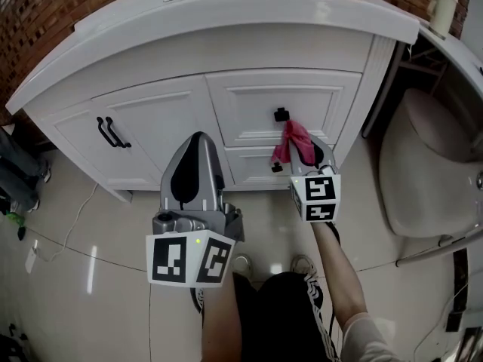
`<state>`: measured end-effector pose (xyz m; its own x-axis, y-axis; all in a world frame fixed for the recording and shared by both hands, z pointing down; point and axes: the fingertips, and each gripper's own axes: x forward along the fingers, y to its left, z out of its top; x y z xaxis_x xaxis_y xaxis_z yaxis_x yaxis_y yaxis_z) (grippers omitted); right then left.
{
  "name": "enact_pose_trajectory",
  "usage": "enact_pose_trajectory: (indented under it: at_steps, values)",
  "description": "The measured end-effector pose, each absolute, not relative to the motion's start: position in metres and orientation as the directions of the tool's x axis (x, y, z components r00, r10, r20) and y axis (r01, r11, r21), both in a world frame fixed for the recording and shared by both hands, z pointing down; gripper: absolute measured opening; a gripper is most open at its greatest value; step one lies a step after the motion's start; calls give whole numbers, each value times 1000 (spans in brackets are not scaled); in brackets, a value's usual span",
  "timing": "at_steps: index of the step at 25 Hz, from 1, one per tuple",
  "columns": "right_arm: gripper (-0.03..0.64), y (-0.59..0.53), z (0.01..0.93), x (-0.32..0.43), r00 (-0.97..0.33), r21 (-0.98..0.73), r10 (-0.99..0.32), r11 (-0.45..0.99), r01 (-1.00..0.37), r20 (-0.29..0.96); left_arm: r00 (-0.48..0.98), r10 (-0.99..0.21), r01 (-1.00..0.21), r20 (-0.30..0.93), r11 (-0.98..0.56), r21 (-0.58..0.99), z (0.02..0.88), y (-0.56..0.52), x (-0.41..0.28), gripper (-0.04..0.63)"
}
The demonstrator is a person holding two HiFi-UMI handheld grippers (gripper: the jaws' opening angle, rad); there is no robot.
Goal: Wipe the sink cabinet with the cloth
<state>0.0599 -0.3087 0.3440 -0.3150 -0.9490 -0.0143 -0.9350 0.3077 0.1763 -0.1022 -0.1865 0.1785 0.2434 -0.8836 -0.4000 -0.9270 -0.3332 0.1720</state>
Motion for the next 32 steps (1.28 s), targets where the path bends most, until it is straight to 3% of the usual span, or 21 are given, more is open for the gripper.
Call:
enact_pose_trajectory:
  at_steps: [9, 14, 23, 27, 32]
  values:
    - [64, -303, 343, 150, -175, 174, -984, 170, -970, -14, 242, -893, -936, -379, -319, 153, 183, -191, -90, 14]
    - [61, -291, 357, 175, -77, 49, -997, 77, -996, -3, 212, -897, -942, -389, -293, 163, 180, -189, -104, 14]
    - [61, -289, 373, -53, -528, 135, -849, 525, -840, 14, 189, -884, -924, -427, -307, 227, 174, -180, -117, 14]
    - [60, -294, 387, -105, -587, 183, -808, 583, -791, 38, 183, -874, -919, -451, -315, 238, 168, -175, -126, 14]
    - [59, -309, 397, -96, -560, 197, -826, 559, -805, 56, 200, -864, -915, -462, -333, 227, 167, -175, -124, 15]
